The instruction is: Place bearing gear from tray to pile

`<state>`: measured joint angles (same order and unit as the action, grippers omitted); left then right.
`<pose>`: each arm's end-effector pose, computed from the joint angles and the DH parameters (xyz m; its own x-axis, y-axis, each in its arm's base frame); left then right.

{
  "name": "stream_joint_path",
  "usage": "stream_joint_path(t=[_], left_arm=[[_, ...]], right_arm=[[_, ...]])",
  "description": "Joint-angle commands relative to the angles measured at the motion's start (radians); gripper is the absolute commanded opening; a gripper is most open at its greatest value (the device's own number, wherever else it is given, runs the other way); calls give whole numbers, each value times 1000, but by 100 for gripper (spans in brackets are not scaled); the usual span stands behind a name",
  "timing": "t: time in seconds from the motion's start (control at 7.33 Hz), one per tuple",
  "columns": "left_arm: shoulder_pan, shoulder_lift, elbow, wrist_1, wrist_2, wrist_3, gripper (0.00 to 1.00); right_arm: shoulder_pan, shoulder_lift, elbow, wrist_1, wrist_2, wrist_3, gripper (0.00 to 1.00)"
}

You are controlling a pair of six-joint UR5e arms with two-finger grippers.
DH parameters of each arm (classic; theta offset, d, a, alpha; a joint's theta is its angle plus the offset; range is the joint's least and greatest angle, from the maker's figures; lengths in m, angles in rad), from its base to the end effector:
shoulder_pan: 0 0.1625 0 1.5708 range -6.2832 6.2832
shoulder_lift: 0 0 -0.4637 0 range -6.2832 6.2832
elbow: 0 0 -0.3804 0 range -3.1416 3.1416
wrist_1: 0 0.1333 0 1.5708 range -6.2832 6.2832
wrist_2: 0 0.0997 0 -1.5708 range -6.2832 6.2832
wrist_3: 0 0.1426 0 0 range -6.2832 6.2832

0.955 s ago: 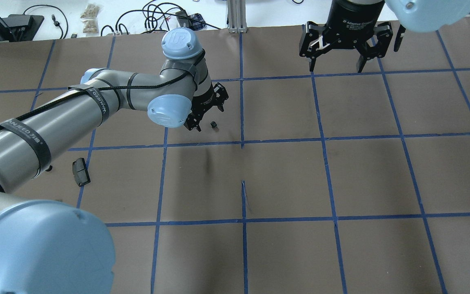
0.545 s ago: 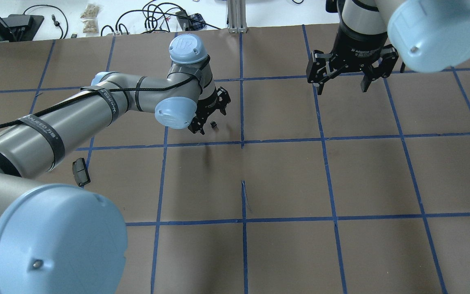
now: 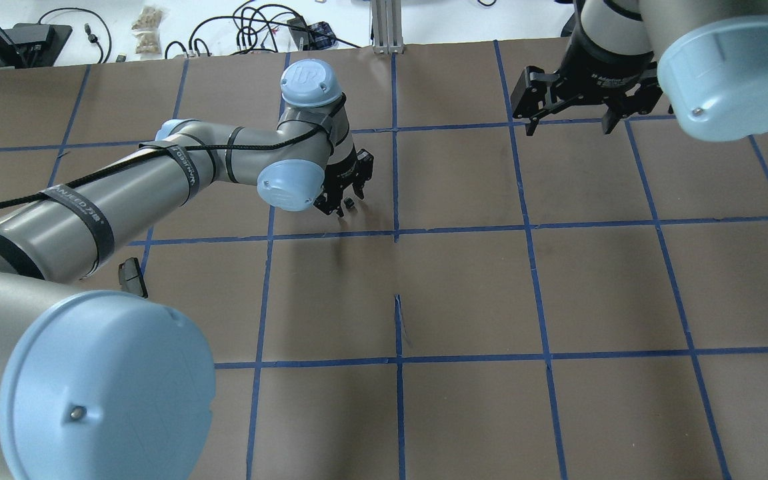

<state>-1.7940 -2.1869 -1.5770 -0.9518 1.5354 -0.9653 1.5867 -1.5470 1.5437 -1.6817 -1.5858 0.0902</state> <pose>-0.2846 -0.6289 0.1764 -0.7367 -0.6760 0.0174 -0.6754 0.7368 0.0310 0.1392 -0.5046 0.4970 -0.9971 0.0753 0.0046 0.0743 0.9906 -0.1148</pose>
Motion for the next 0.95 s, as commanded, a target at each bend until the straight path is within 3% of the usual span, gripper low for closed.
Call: stream_joint_path(t=[0.0, 0.14, 0.27, 0.41, 0.82], left_arm=[[4, 12, 15, -1, 11, 40, 0], [22, 31, 40, -24, 11, 136, 0], [94, 70, 51, -133, 14, 298, 0], [181, 126, 22, -195, 18, 559, 0], [434, 225, -159, -155, 100, 1091, 0]], right_arm=[[-7, -1, 0, 25, 3, 0, 100], [-7, -1, 1, 31, -5, 0, 100], [-7, -1, 1, 28, -6, 0, 100], [-7, -4, 1, 30, -8, 0, 100], [-7, -2, 3, 30, -11, -1, 100]])
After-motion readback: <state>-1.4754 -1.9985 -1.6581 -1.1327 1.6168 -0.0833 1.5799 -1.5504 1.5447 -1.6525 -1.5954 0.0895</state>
